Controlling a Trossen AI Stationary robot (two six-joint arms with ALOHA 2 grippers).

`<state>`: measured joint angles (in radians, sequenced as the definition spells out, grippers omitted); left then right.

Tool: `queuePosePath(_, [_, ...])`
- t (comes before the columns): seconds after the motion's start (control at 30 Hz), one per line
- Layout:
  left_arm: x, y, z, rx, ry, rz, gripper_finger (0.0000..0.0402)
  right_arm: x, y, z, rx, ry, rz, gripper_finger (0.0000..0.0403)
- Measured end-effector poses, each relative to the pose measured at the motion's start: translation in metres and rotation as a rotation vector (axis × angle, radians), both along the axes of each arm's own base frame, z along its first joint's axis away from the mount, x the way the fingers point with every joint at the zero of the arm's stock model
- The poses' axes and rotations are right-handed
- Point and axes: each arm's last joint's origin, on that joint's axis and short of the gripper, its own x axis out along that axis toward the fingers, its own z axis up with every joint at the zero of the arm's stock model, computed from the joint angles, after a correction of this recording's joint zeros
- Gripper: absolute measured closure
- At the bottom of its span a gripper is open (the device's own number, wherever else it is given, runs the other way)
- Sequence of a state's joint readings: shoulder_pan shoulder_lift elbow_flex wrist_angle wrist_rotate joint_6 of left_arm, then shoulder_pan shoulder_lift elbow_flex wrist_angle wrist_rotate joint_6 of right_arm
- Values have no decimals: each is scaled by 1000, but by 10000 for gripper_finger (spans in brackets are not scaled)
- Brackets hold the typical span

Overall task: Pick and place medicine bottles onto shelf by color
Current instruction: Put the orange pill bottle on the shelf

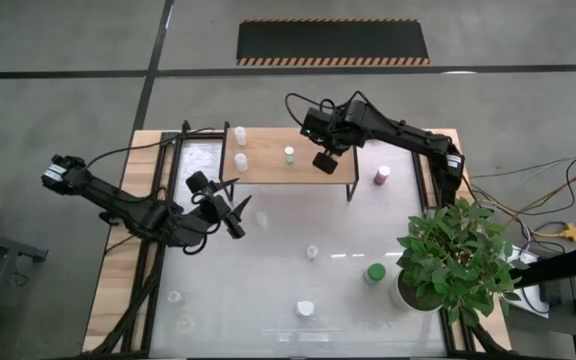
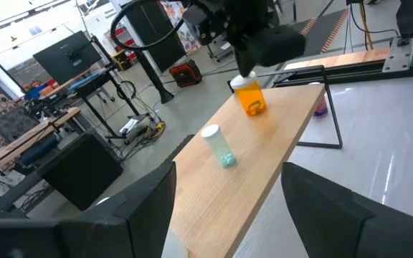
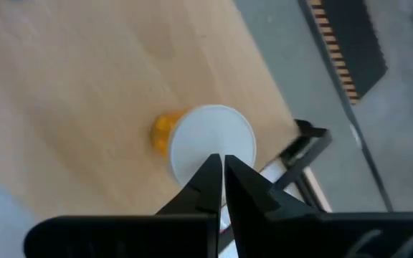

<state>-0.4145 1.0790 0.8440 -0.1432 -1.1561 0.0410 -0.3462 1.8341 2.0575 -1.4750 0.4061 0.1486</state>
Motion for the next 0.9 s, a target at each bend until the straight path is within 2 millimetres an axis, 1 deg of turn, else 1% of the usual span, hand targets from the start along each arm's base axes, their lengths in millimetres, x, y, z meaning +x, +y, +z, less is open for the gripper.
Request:
queuePosePath(0.27, [0, 0, 0, 0, 0, 0, 166, 1, -10, 0, -36, -24, -9, 392])
queuePosePath(0.37, [0, 0, 0, 0, 0, 0, 166, 0, -9, 2, -39, -17, 14, 392])
queuePosePath(0.5, [0, 0, 0, 0, 0, 0, 166, -4, -7, 10, -27, -38, 18, 392])
queuePosePath(0.57, [0, 0, 0, 0, 0, 0, 166, -5, -7, 11, -23, -42, 20, 392])
queuePosePath(0.77, [0, 0, 0, 0, 0, 0, 166, -3, -5, 1, 47, -39, 35, 392])
queuePosePath(0.9, [0, 0, 0, 0, -1, 0, 166, -2, -6, -6, 34, -36, 32, 392])
